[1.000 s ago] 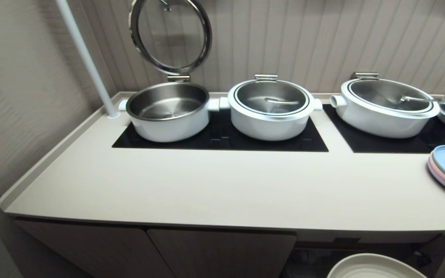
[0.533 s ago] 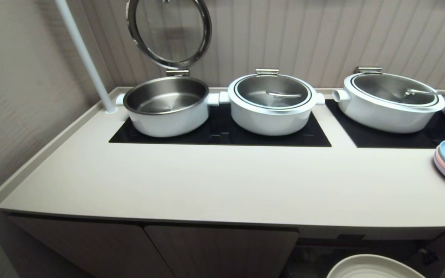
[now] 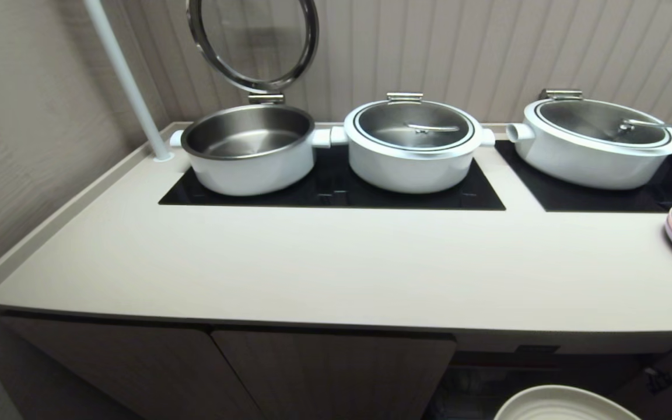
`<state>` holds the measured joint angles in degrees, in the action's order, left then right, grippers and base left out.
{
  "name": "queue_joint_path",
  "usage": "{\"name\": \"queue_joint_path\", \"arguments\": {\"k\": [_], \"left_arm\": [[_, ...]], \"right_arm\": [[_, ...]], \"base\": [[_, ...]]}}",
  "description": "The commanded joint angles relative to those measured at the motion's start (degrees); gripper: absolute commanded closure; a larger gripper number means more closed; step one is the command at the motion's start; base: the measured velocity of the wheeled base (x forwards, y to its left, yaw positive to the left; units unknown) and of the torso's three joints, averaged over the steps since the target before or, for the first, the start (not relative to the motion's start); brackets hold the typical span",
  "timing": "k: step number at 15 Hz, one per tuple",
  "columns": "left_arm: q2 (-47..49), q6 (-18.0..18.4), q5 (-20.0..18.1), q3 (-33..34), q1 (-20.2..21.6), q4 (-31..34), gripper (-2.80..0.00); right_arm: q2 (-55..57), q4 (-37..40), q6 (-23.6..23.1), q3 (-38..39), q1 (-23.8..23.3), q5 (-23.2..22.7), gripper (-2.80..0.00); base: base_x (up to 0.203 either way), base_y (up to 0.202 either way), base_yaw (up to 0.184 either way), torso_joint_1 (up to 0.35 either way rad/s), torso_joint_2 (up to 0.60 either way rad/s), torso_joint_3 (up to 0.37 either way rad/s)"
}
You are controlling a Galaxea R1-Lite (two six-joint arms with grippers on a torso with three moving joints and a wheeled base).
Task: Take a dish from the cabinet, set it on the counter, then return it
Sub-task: Put it back into the cabinet
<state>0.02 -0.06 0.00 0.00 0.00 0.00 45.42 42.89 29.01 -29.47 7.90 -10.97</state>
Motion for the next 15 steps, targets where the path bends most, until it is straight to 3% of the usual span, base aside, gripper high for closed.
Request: {"name": "queue_joint_path", "arguments": {"k": [1, 15], "left_arm": [[0.0, 0.0, 0.0, 0.0, 0.0, 0.0, 0.00], [0.0, 0.0, 0.0, 0.0, 0.0, 0.0, 0.00]], "right_arm": [[0.0, 0.3, 0.2, 0.0, 0.0, -0.1, 0.00], [0.2, 0.3, 0.2, 0.2, -0.2, -0.1, 0.00]], "base": [[0.000, 0.000, 0.000, -0.142, 0.30, 0.168], [0.000, 0.000, 0.000, -0.178, 0.39, 0.207]]}}
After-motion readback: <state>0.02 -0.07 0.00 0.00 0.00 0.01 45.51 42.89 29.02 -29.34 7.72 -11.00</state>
